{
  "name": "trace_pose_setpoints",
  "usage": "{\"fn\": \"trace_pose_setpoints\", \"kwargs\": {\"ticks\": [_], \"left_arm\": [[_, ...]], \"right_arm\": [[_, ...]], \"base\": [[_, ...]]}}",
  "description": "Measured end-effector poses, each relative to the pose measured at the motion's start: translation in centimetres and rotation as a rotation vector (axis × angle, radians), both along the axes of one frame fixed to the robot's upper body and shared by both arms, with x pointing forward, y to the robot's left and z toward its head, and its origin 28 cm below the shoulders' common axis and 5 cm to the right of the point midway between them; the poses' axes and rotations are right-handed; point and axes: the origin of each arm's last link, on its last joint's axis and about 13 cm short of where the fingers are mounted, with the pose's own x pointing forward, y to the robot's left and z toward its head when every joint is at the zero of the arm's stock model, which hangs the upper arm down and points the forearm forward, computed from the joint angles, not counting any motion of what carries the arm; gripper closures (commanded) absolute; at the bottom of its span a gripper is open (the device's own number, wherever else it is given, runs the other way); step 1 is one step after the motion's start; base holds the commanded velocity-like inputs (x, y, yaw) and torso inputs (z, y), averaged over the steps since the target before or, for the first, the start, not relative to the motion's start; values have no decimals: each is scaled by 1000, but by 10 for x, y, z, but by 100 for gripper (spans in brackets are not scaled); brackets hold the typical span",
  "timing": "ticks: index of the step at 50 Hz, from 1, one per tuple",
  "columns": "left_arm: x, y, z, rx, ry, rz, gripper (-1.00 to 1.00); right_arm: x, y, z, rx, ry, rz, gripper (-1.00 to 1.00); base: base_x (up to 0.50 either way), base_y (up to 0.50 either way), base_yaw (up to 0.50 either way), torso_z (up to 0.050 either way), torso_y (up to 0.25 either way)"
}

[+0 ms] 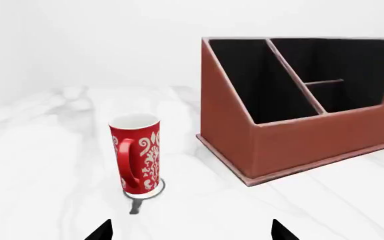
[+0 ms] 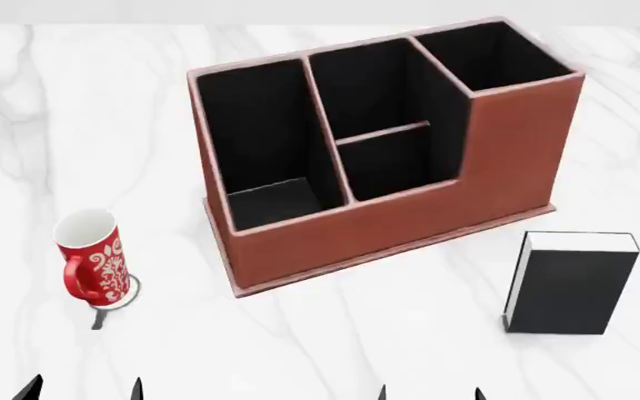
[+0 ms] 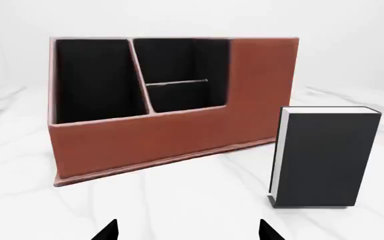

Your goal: Pick up the book and place it in the back compartment of the caddy.

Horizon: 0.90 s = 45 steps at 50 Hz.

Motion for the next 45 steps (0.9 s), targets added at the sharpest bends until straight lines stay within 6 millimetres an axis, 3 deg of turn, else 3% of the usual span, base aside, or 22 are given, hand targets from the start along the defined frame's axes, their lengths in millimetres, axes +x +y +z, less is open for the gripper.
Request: {"fn": "trace_pose_setpoints", "kwargs": {"ticks": [22, 45], "left_arm": [[-2, 1, 2, 8, -62, 20, -100], [-26, 4, 24, 9, -280, 73, -100]], "right_arm": [[-4, 0, 3, -4, -45, -14, -100], [-31, -6, 30, 47, -255, -68, -100]], "base": [[0, 0, 0, 0, 0], [0, 0, 0, 0, 0]]}}
